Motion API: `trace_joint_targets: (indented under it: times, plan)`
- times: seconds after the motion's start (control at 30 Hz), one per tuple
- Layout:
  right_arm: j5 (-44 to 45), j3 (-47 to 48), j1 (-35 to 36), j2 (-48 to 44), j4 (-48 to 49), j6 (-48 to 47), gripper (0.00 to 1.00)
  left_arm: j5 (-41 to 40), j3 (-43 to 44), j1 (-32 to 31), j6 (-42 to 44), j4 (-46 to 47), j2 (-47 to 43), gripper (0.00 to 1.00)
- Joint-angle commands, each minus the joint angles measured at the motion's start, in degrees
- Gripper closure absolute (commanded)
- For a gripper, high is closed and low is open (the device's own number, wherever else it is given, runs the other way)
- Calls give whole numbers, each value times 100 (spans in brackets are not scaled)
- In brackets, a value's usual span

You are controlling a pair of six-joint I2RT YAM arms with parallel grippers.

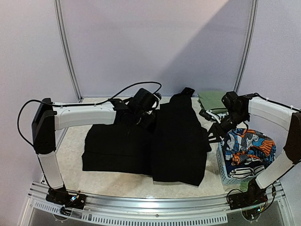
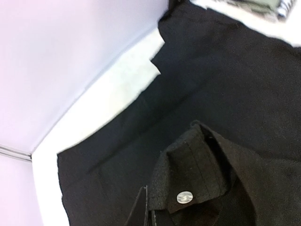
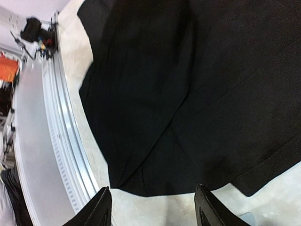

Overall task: Fold and stack the mixed laundry pile
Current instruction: Adjust the flattened shirt at the center of the board, then pick up the flattened shirt from the center of the board.

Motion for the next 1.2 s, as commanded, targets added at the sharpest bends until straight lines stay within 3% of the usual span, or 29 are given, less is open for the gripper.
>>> trace_joint_targets:
  times: [0.0,0.37,0.53,0.67,0.93,1.17]
  plan:
    - [358,-263,265,-193,-259,-460,39,225,421,314,304,276,-180,100]
    - [823,-511,713,-62,-283,-962,37,446,712,805,574,356,-469,100]
    - [639,-339,712,409,-316,-868,37,1597,965,869,798,561,-293,100]
    - [647,-322,762,694,-401,-806,37,1959,1301,861,809,670,-24,100]
    - [692,-512,770,892,-313,-490,37,3131,87,877,740,2237,-931,100]
    - [466,-132,778,1464,-284,-136,37,2800,755,1040,943,994,-192,100]
